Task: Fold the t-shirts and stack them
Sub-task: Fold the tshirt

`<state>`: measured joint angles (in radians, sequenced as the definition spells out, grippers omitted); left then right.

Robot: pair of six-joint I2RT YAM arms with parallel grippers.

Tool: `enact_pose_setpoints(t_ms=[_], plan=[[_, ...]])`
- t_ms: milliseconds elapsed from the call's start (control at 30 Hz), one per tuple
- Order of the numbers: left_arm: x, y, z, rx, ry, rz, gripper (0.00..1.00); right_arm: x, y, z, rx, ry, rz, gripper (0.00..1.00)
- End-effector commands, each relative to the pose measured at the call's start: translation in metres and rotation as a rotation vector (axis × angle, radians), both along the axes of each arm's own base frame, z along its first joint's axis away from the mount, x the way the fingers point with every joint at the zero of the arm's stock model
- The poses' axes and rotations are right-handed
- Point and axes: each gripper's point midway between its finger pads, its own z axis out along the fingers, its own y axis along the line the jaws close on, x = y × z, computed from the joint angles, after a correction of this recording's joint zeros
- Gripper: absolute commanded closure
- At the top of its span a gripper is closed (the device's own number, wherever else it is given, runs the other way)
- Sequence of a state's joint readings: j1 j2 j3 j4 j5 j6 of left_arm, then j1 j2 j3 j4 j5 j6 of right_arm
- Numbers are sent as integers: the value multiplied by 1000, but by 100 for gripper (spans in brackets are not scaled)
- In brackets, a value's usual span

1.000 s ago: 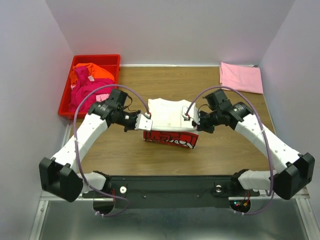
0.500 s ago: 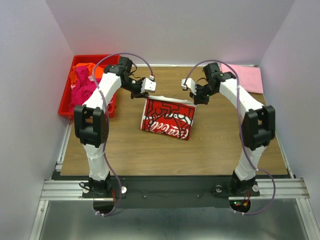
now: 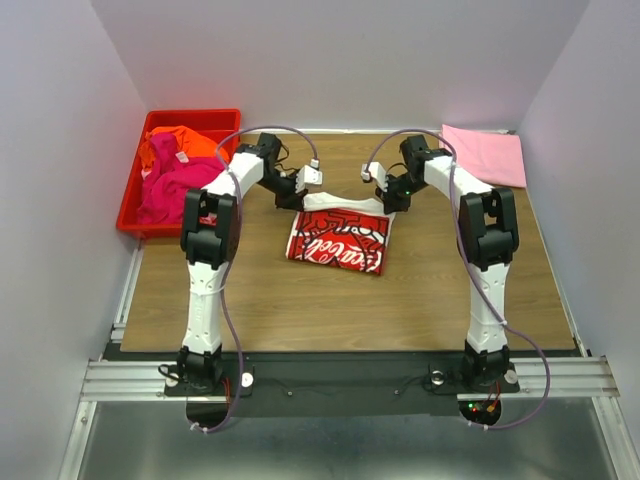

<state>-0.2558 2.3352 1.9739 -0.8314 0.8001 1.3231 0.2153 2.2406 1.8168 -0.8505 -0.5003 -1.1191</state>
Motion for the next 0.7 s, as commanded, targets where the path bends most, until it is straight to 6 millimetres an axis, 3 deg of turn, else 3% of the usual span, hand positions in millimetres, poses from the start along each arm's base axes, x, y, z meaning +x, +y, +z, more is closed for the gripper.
enact_pose_setpoints(t_ms=[0, 33, 67, 133, 167, 200, 233, 300, 367, 567, 667], plan=[[-49, -2, 19, 6, 97, 0, 98, -4, -12, -16, -51, 9, -16, 99], [-62, -2, 18, 5, 119, -9, 99, -10, -10, -15, -51, 13, -5, 100], [-88, 2, 19, -4, 147, -15, 100, -18, -3, -7, -49, -2, 14, 99], [-114, 5, 19, -8, 167, -21, 100, -49, 1, -13, -55, 54, 29, 100], [-140, 11, 19, -6, 192, -19, 100, -62, 3, -14, -55, 72, 39, 99], [-149, 12, 19, -10, 189, -19, 100, -73, 13, 4, -42, 43, 61, 100], [-167, 16, 21, -8, 200, -18, 100, -101, 10, -8, -52, 100, 68, 99], [-175, 18, 23, -14, 193, -3, 100, -124, 17, 8, -33, 103, 63, 99], [-180, 20, 29, -19, 182, 24, 100, -147, 14, 8, -24, 139, 51, 99], [-170, 17, 38, -32, 163, 69, 93, -163, 2, 30, -38, 89, 12, 97], [-161, 15, 38, -31, 161, 86, 72, -151, 4, 38, -34, 91, -49, 62]])
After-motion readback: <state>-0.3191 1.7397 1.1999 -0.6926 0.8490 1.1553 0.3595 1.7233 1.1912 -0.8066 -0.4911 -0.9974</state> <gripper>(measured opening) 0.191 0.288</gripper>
